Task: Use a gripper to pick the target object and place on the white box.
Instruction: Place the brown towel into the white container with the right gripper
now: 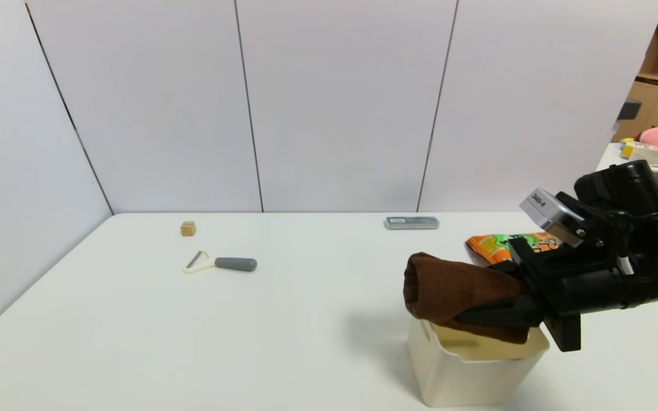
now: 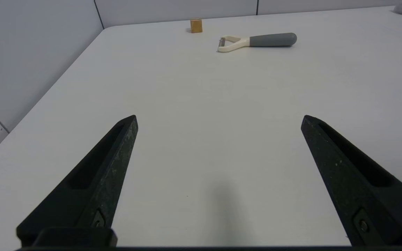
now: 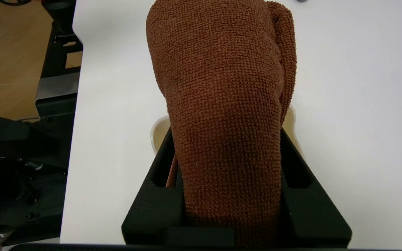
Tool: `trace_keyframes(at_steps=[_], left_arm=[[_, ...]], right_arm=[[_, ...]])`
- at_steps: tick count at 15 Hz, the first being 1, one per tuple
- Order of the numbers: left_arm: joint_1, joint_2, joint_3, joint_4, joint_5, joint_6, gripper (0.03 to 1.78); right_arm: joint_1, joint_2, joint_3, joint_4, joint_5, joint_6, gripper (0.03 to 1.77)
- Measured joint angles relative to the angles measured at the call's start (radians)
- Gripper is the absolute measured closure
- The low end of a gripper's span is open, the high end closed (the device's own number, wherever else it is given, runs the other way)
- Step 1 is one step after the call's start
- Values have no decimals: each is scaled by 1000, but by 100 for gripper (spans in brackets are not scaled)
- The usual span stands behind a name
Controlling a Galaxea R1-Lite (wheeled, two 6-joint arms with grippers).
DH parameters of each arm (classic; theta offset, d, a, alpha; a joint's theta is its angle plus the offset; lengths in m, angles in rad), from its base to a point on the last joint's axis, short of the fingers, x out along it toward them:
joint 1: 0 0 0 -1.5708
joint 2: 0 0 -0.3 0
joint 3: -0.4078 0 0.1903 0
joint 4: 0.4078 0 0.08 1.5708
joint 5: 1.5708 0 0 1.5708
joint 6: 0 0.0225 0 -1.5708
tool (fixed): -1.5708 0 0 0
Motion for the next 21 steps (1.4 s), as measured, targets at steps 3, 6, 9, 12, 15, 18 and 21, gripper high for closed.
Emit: trace_keyframes(at_steps=[3,6,9,12,15,18,21], left_arm=[[0,0,0,0,0,0,12],[0,0,0,0,0,0,12],[0,0,0,0,0,0,12],[0,0,0,0,0,0,12],[0,0,0,0,0,0,12],[0,0,0,0,0,0,12],[0,0,0,0,0,0,12]], right_arm=[[-18,26,-9,-13,20,-2,119],[-21,42,-11,-16,40,-2,119],[-24,49,-13,-15,48,-4,82],[-25,51,-17,-14,48,-7,59],[-27,55,-30,-13,48,-7,42],[-30,58,-46,-8,48,-6,32],[-39,50,-80,0,46,6,25]])
